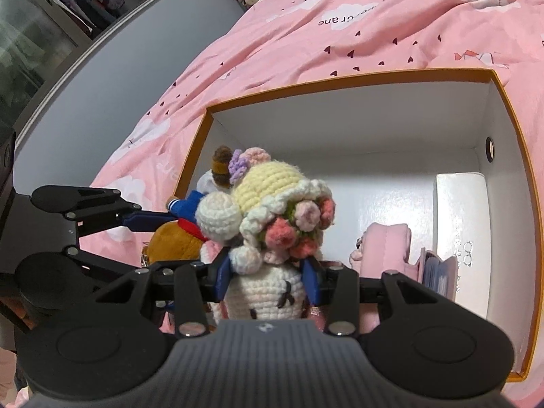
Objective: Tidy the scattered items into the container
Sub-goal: 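Carry the crocheted doll and sailor bear over the orange box with both tools, then lower the doll and bear into the orange box and open both tools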
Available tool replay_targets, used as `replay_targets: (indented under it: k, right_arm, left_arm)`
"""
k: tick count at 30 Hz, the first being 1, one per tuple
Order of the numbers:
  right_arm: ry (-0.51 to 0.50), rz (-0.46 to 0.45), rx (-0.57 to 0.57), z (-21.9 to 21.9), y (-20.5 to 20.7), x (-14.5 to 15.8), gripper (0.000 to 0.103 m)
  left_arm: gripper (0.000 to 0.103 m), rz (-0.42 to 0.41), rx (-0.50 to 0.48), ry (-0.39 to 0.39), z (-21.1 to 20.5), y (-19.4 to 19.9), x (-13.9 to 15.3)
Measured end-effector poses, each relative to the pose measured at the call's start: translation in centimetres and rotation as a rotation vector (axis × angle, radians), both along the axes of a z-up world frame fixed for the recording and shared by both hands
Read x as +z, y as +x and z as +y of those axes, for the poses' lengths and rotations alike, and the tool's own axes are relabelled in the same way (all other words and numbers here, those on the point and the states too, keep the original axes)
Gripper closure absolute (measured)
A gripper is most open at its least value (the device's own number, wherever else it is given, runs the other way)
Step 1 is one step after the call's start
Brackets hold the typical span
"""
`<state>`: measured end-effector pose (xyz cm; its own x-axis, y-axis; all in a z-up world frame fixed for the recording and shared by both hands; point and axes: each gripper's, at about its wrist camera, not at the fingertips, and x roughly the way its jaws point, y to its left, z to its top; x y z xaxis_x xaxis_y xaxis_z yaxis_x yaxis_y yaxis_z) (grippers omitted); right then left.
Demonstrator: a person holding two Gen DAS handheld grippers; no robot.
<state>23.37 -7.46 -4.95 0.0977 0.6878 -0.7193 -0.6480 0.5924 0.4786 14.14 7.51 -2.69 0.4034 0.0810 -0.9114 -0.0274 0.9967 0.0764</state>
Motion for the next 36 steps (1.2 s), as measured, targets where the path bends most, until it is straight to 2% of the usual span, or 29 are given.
replay_targets:
  k: [5, 9, 11, 14, 22, 28, 32, 36]
  right_arm:
    - [-0.034, -0.015, 0.015, 1.0, -0.1, 0.3, 0.057]
    - [-0.049, -0.015, 0.046, 2.6, -0.3, 0.3, 0.056]
    - [-0.059, -0.009, 0.062, 3.3, -0.4, 0.3, 0.056]
    - [-0.097, -0.017, 0.069, 4.2, -0.6, 0.1, 0.056]
    - [-0.131, -0.046, 0.047, 4.3, -0.7, 0.2, 0.056]
    - [-0.096, -0.090, -0.010, 3.0, -0.4, 1.8, 0.056]
    - [-0.072, -0.106, -0.040, 2.4, 0.0, 2.8, 0.057]
    - [-0.081, -0.101, -0.051, 2.4, 0.2, 2.4, 0.057]
  left_arm:
    - [0.039, -0.007, -0.014, -0.010, 0.4, -0.7, 0.4]
    - [0.040, 0.010, -0.021, -0.057, 0.7, -1.2, 0.4]
    - [0.053, 0.017, -0.024, -0.056, 0.8, -1.3, 0.1]
    - [0.056, 0.018, -0.013, -0.059, 1.0, -1.5, -0.3]
    - [0.056, -0.029, -0.021, -0.084, 1.3, -2.1, 0.3]
    - [0.056, -0.062, -0.044, -0.095, 0.8, -1.7, 0.7]
    - [0.055, -0.054, -0.042, -0.091, 0.2, -0.4, 0.3]
    - [0.055, -0.010, -0.019, -0.098, -0.3, 1.0, -1.0]
